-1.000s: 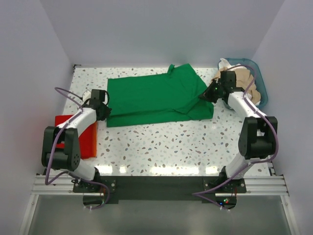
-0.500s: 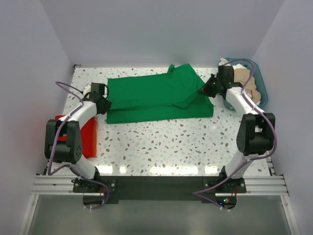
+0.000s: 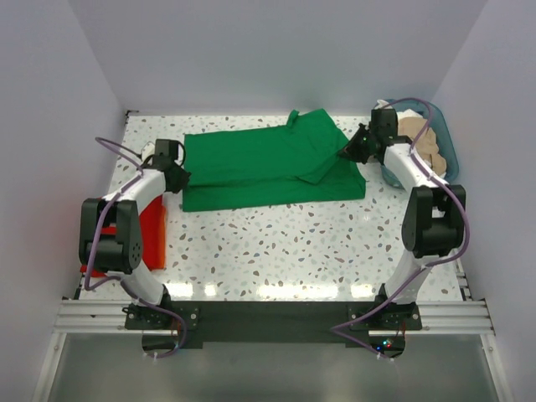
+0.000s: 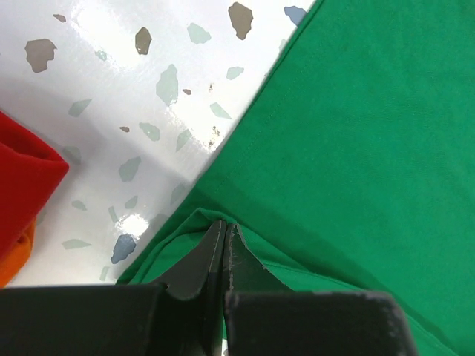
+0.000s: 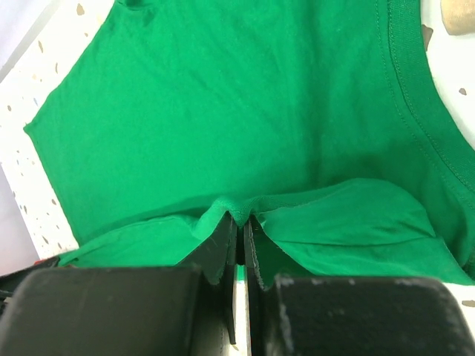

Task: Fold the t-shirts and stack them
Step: Fold the tshirt

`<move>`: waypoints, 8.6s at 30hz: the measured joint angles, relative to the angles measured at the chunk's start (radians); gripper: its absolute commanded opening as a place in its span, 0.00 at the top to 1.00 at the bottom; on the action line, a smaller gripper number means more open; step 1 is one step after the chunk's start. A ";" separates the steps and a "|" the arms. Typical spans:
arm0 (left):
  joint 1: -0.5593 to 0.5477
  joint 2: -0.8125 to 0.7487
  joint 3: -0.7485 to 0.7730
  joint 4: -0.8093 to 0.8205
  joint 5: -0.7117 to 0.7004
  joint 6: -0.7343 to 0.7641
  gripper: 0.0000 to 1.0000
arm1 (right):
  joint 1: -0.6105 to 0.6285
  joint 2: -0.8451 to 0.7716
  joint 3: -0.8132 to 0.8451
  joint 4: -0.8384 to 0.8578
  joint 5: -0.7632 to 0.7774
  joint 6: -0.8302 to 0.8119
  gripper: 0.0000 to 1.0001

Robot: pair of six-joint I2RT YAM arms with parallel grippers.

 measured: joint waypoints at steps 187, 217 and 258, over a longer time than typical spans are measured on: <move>-0.062 0.000 -0.206 0.248 0.127 0.008 0.58 | 0.092 -0.010 -0.086 0.057 0.208 -0.074 0.50; -0.064 -0.499 -0.625 0.175 0.013 -0.054 0.59 | -0.013 -0.504 -0.874 0.194 0.157 0.097 0.56; -0.060 0.510 0.642 -0.112 -0.117 0.309 0.56 | 0.024 0.104 0.143 0.069 0.016 -0.164 0.51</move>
